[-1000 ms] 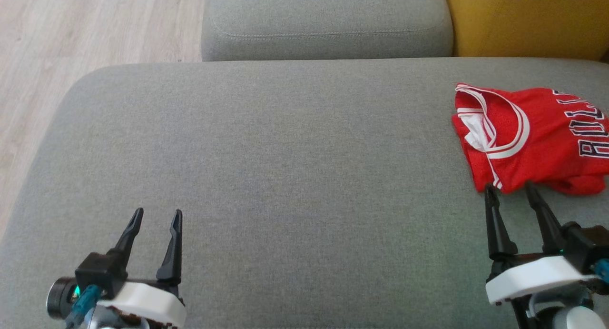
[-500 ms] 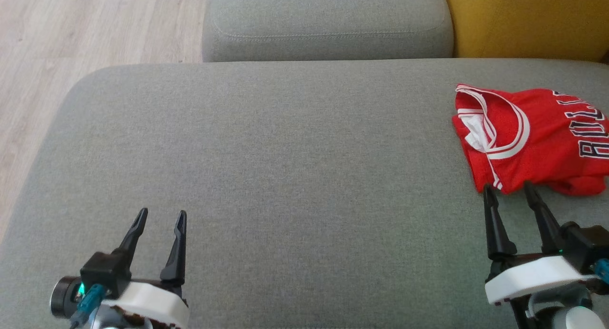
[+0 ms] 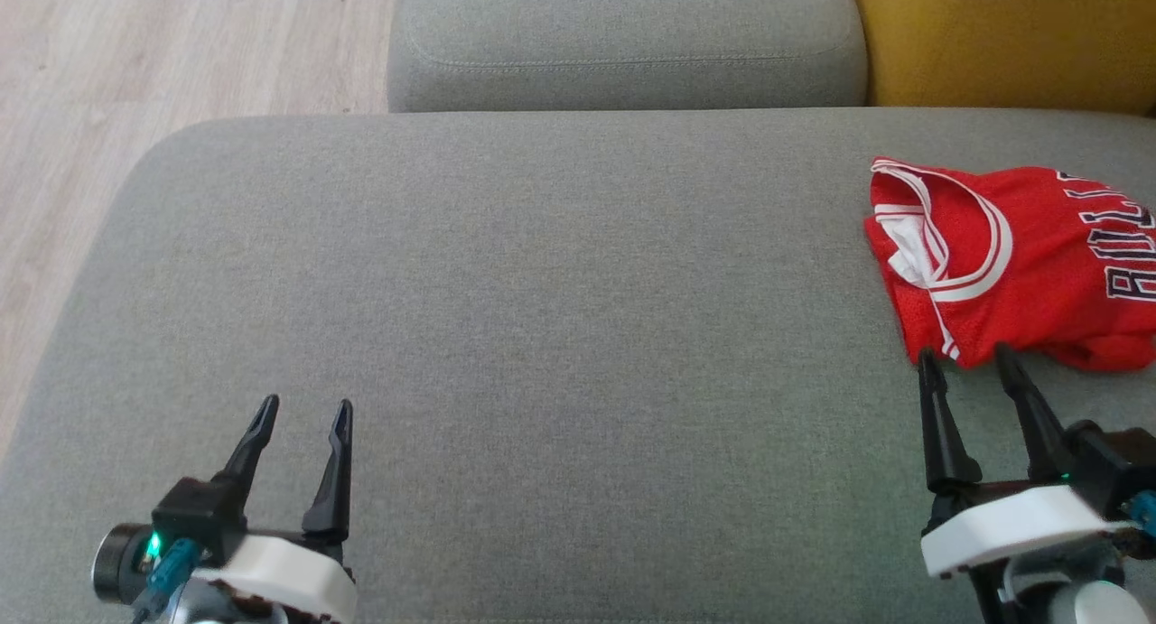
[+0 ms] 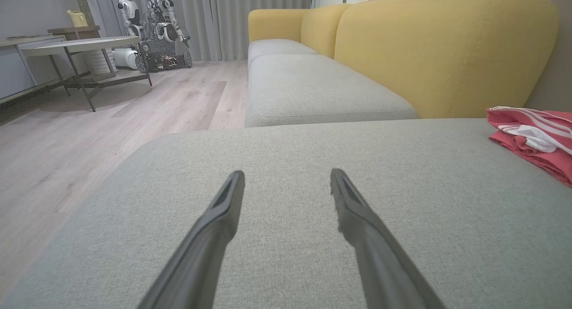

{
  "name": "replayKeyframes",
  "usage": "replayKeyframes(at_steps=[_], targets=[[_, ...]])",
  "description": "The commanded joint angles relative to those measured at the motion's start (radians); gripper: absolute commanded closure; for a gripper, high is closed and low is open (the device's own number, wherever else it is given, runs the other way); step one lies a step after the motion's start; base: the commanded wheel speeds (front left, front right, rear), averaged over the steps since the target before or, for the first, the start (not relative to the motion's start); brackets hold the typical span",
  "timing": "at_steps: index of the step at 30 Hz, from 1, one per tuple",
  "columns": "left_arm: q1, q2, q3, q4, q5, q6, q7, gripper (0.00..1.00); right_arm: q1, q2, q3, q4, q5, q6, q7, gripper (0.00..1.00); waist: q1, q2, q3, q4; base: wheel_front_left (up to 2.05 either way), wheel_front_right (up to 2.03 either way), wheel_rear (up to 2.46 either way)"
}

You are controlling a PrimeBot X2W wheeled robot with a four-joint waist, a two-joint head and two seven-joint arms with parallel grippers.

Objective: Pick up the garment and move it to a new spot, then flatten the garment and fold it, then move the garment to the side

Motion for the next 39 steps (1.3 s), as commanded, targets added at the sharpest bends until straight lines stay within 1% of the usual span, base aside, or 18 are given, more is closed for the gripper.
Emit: replayKeyframes(at_steps=[1, 8, 9, 12, 22, 39], targets=[[-0.046, 0.019, 0.030, -0.034, 0.000, 0.004, 0.001, 0.00, -0.018, -0.006, 0.021, -0.037, 0.006, -0.001, -0.002, 0.00, 0.0000, -0.0001, 0.000, 0.000, 0.00, 0.00, 0.00], [-0.047, 0.025, 0.026, -0.035, -0.002, 0.008, -0.001, 0.00, -0.016, -0.006, 0.020, -0.038, 0.007, -0.001, -0.002, 0.00, 0.0000, -0.0001, 0.004, 0.002, 0.00, 0.00, 0.00], [0.000, 0.008, -0.005, 0.000, 0.000, 0.001, 0.000, 1.00, 0.000, 0.000, 0.000, 0.000, 0.001, 0.000, 0.000, 1.00, 0.0000, -0.0001, 0.004, 0.002, 0.00, 0.00, 0.00], [0.004, -0.001, -0.007, 0.036, -0.005, 0.000, 0.000, 1.00, 0.004, 0.001, 0.004, 0.039, 0.006, 0.000, -0.001, 1.00, 0.0000, -0.0001, 0.004, 0.002, 0.00, 0.00, 0.00], [-0.015, -0.010, 0.017, 0.049, -0.135, -0.011, 0.027, 1.00, -0.016, -0.007, 0.005, 0.063, 0.144, 0.000, 0.001, 1.00, 0.0000, -0.0001, 0.005, -0.004, 0.00, 0.00, 0.00], [-0.042, -0.025, 0.051, 0.067, -0.320, -0.026, 0.064, 1.00, -0.045, -0.015, 0.005, 0.100, 0.339, 0.000, 0.005, 1.00, 0.0000, -0.0001, 0.006, -0.014, 0.00, 0.00, 0.00]])
